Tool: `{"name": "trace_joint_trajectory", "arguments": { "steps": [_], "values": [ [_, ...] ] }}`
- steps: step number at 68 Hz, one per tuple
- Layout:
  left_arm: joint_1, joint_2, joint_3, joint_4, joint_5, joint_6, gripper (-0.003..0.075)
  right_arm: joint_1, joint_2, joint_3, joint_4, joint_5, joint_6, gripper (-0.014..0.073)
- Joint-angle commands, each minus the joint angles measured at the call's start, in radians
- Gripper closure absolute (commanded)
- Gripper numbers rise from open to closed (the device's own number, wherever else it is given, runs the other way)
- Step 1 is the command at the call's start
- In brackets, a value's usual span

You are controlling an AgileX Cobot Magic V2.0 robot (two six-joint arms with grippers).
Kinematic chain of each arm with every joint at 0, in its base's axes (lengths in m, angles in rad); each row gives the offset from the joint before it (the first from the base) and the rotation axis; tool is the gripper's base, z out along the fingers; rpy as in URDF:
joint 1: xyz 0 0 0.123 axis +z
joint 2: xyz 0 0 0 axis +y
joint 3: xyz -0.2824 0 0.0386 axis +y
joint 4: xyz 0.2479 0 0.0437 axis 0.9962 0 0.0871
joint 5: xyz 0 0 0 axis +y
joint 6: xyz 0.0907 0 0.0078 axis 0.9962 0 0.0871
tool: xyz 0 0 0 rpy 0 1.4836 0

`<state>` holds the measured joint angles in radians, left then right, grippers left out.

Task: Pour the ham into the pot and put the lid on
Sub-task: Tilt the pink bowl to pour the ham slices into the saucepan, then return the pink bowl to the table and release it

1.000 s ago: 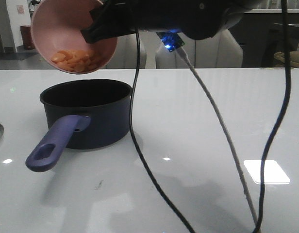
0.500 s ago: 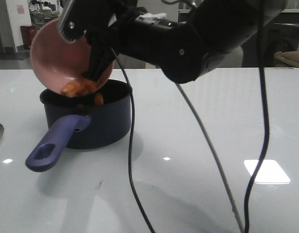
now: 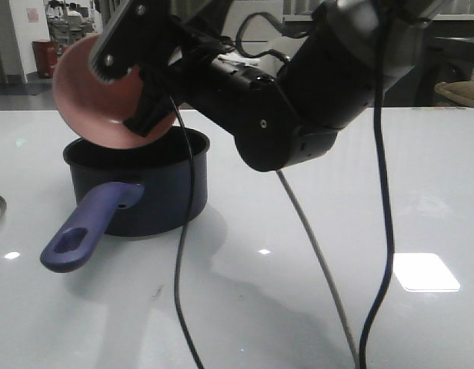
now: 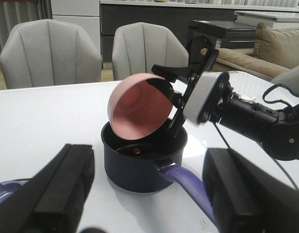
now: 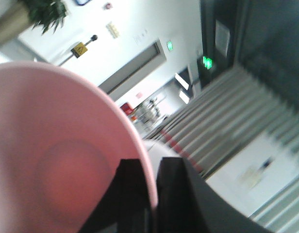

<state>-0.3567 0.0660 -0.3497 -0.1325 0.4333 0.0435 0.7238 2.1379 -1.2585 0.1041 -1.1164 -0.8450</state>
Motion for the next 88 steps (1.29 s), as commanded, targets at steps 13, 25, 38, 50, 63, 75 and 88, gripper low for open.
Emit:
{"name": "trace_joint_trajectory", "arguments": {
  "steps": [13,25,38,50,63,75,88],
  "values": [
    [-0.008,0.013,-0.026,-0.014,-0.083,-0.002,0.0209,-0.001,-0.204,-0.027,0.144,0.308,0.593,0.0461],
    [-0.008,0.013,-0.026,-0.014,-0.083,-0.002,0.0209,-0.024,-0.338,-0.027,0.247,0.709,0.597,0.0461],
    [-0.008,0.013,-0.026,-0.014,-0.083,-0.002,0.0209,-0.129,-0.492,-0.027,0.244,1.054,0.597,0.0461],
    [-0.008,0.013,-0.026,-0.014,-0.083,-0.002,0.0209,-0.315,-0.588,-0.027,0.179,1.385,0.597,0.046],
    [-0.008,0.013,-0.026,-0.014,-0.083,-0.002,0.0209,-0.485,-0.573,-0.027,0.148,1.69,0.658,0.046],
    [-0.008,0.013,-0.026,-0.014,-0.083,-0.002,0.0209,-0.565,-0.512,-0.027,0.162,1.797,0.675,0.046],
    [-0.008,0.013,-0.026,-0.014,-0.083,-0.002,0.0209,-0.576,-0.418,-0.027,0.168,1.793,0.675,0.0459]
  ]
}}
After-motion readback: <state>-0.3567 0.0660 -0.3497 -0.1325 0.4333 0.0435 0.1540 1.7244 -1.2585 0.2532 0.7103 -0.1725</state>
